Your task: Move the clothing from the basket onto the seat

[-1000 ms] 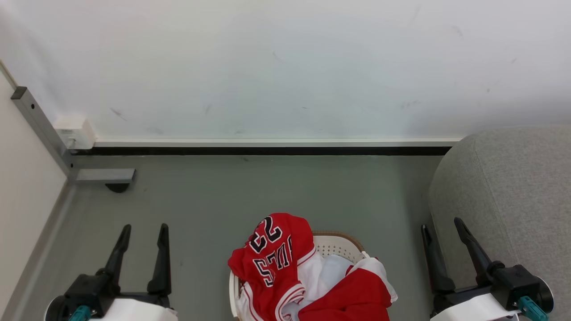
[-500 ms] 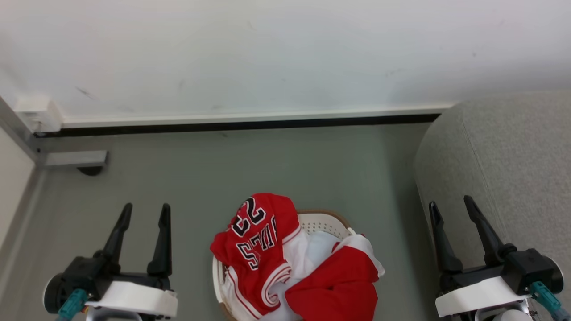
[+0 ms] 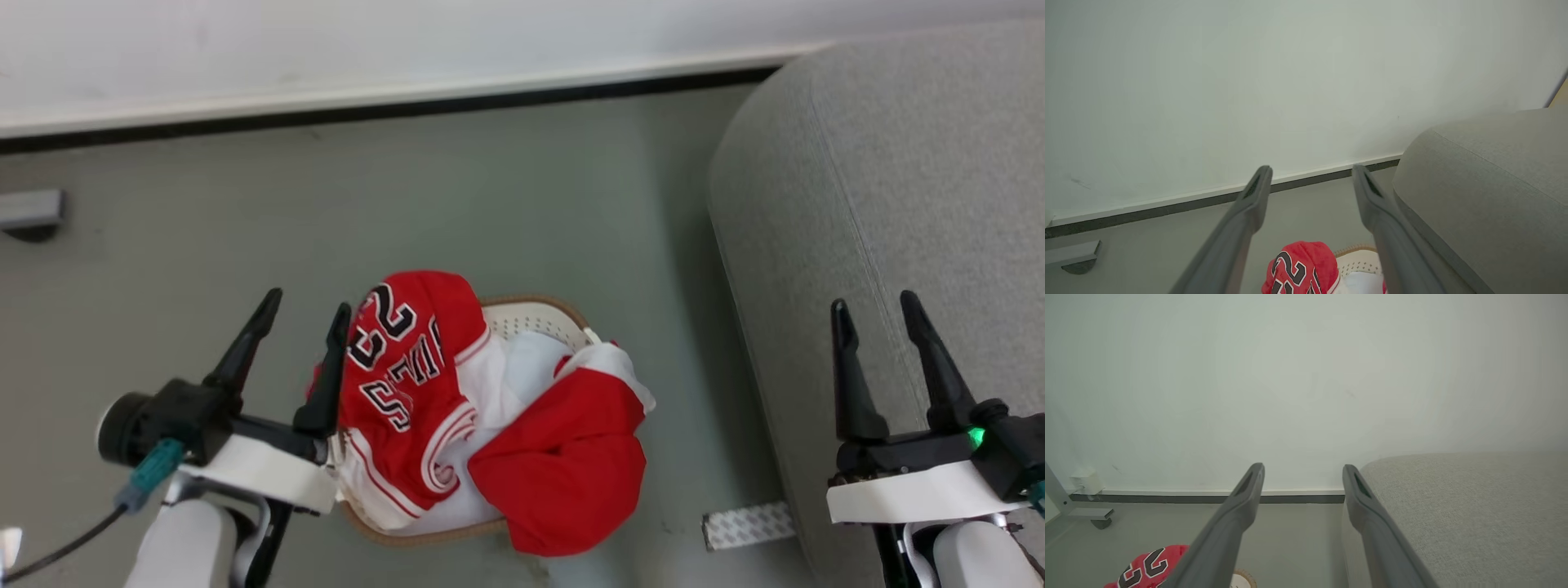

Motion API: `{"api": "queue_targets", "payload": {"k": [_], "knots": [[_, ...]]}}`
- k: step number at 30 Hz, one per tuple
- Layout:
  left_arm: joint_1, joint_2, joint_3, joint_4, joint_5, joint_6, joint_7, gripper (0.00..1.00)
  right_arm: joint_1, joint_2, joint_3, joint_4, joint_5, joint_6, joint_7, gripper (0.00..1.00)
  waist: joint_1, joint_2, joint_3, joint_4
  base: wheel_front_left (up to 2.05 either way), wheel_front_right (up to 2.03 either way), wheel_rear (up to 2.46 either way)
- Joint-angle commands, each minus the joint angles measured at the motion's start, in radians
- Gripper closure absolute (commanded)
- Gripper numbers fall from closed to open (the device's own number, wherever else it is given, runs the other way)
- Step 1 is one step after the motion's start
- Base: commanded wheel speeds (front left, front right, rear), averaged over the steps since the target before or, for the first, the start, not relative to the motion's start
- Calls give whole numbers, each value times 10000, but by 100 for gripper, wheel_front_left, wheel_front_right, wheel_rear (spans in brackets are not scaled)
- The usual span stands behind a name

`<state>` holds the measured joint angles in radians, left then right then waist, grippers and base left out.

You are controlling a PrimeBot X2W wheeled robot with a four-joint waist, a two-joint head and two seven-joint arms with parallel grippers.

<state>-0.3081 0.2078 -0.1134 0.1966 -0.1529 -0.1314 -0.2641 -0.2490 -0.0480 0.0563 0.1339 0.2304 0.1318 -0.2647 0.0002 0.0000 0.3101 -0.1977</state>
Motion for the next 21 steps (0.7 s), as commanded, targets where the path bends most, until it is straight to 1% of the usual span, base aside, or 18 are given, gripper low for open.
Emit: {"api": "queue_targets", "payload": {"k": [1, 3, 6, 11, 16, 17, 18, 21], "knots": [[-199, 136, -71, 93, -136, 15, -6, 0, -169, -42, -50, -61, 51, -21, 4, 0, -2, 0, 556, -398, 0, 0, 0], [-503, 263, -422, 513, -336, 15, -6, 0, -259, -40, -145, -208, 122, -21, 4, 0, -2, 0, 870, -539, 0, 0, 0], [-1113, 607, -1172, 1236, -422, 15, -6, 0, -354, -36, -196, -370, 230, -21, 4, 0, -2, 0, 1301, -718, 0, 0, 0], [-2303, 1245, -2758, 2723, -107, 15, 87, 0, -559, -33, -270, -644, 403, -21, 4, 0, -2, 0, 1948, -985, 0, 0, 0], [-3472, 1760, -4318, 4130, 27, 16, 550, 0, -745, -37, -179, -773, 609, -21, 4, 0, -2, 0, 2522, -1319, 0, 0, 0], [-3675, 1845, -4583, 4422, 35, 15, 712, 0, -796, -37, -168, -799, 675, -21, 5, 0, -2, 0, 2630, -1396, 0, 0, 0], [-4081, 2000, -5138, 4946, 34, 15, 1004, 0, -818, -33, -122, -867, 812, -21, 4, 0, -2, 0, 2857, -1545, 0, 0, 0], [-4636, 2264, -5981, 5657, 44, 16, 1416, 0, -840, -31, -60, -882, 1040, -21, 4, 0, -2, 0, 3195, -1767, 0, 0, 0]]}}
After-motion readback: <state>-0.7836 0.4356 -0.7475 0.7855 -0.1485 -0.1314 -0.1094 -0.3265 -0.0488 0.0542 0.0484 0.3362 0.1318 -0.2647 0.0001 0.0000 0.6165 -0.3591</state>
